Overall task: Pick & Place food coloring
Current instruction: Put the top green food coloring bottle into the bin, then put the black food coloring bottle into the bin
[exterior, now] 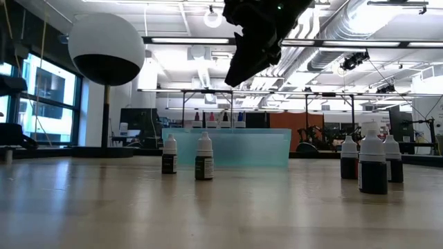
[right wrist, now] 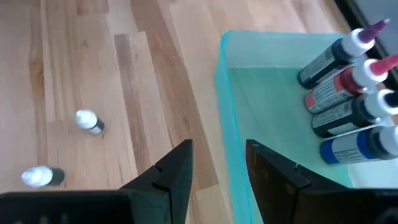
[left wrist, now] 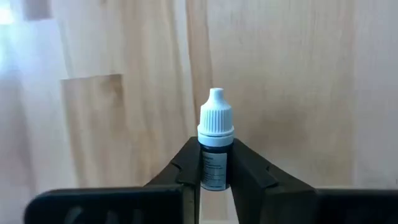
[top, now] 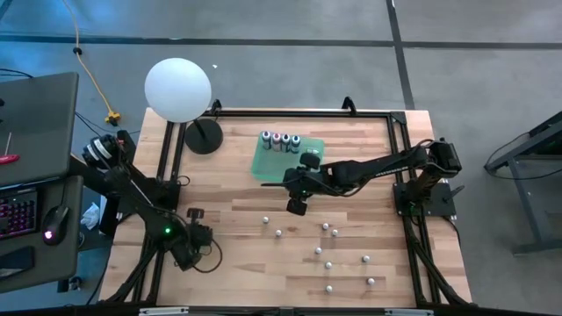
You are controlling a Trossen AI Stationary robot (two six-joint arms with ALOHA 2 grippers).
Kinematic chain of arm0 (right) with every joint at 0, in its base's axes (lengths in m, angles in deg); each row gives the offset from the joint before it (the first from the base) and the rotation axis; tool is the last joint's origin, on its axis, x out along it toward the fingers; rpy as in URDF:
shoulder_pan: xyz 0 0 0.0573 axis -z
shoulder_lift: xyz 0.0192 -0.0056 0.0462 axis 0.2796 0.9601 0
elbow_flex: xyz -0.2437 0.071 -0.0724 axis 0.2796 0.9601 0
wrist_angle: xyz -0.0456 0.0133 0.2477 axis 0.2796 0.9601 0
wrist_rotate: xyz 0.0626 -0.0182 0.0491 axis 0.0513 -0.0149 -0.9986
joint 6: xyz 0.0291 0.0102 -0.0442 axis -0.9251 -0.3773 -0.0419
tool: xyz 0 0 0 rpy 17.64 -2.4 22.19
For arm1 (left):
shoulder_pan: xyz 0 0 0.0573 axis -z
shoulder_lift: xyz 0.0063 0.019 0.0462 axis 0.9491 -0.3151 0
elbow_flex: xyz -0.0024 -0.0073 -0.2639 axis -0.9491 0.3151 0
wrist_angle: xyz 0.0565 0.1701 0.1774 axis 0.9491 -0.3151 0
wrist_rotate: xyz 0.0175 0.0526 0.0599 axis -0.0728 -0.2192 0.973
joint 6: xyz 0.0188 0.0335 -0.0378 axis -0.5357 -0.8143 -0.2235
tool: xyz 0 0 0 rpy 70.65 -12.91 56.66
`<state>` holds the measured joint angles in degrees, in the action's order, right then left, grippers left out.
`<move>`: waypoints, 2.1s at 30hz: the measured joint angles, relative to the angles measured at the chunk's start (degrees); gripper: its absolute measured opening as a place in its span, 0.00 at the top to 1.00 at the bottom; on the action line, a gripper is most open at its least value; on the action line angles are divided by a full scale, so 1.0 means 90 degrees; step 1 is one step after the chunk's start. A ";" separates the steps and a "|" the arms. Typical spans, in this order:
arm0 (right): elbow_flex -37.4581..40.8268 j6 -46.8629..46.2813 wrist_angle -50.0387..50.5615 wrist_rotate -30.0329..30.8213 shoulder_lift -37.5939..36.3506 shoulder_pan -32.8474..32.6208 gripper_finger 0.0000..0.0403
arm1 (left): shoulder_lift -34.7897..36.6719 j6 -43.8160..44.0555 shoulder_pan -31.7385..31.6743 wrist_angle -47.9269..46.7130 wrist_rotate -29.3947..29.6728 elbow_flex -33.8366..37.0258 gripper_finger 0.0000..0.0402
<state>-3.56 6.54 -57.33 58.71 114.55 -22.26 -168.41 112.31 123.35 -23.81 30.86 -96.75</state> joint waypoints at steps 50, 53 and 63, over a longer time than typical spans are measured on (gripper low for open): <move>0.2242 0.1114 -0.5959 -0.4100 0.1476 -0.0182 0.65 | -0.1419 -0.7367 -0.8329 0.4634 -0.1851 -0.1054 0.54; 0.2242 0.1025 -0.6011 -0.4161 0.1476 -0.0184 0.65 | -0.1293 -0.7414 -0.8329 0.4659 -0.1377 -0.1054 0.53; 0.2244 0.0951 -0.6162 -0.4094 0.1564 -0.0255 0.65 | -0.0827 -0.7484 -0.8329 0.4590 -0.1194 -0.1054 0.53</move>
<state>16.64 15.10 -112.78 21.86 128.63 -24.55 -175.85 44.95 48.39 17.49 20.11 -106.23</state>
